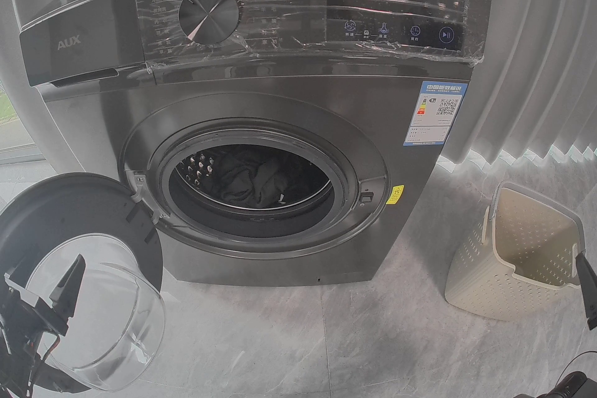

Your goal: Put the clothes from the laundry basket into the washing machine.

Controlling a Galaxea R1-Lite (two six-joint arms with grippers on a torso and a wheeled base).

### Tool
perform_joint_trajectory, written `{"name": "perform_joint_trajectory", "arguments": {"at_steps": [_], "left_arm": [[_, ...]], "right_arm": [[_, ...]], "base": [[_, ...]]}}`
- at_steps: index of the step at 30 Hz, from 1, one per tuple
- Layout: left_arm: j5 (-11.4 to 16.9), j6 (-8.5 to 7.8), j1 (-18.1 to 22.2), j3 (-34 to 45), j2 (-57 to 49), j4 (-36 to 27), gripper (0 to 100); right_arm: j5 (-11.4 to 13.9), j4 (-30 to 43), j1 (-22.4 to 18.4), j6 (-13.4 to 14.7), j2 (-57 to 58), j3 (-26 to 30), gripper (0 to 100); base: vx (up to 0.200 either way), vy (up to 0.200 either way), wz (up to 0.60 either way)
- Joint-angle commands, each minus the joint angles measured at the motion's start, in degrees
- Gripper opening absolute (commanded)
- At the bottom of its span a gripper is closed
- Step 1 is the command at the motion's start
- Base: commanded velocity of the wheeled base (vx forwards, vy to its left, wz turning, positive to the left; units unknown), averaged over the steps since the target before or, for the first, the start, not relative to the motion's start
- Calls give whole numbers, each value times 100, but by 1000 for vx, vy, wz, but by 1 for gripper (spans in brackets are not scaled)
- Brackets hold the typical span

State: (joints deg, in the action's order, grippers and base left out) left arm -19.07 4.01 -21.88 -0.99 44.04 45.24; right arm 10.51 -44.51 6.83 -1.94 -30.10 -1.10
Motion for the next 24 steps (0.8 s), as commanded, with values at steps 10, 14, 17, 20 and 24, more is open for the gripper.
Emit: {"name": "perform_joint_trajectory", "arguments": {"at_steps": [10,14,17,20,24], "left_arm": [[1564,-76,1406,99,-3236,-2590,100],[1828,-173,1687,99,-3886,-3408,100],[1836,-181,1705,99,-3903,-3566,100],[1836,-208,1722,99,-3895,-3671,100],[1863,-217,1722,99,-3895,-4049,100]], "right_arm": [[-110,2315,-15,-140,2474,110,100],[-1095,2702,-50,-123,2465,110,100],[-1218,2834,-147,-105,2474,110,100],[-849,3589,-709,-483,2983,110,100],[-840,4126,-630,-325,2966,110,100]], "base": [[0,0,0],[0,0,0],[0,0,0],[0,0,0],[0,0,0]]}}
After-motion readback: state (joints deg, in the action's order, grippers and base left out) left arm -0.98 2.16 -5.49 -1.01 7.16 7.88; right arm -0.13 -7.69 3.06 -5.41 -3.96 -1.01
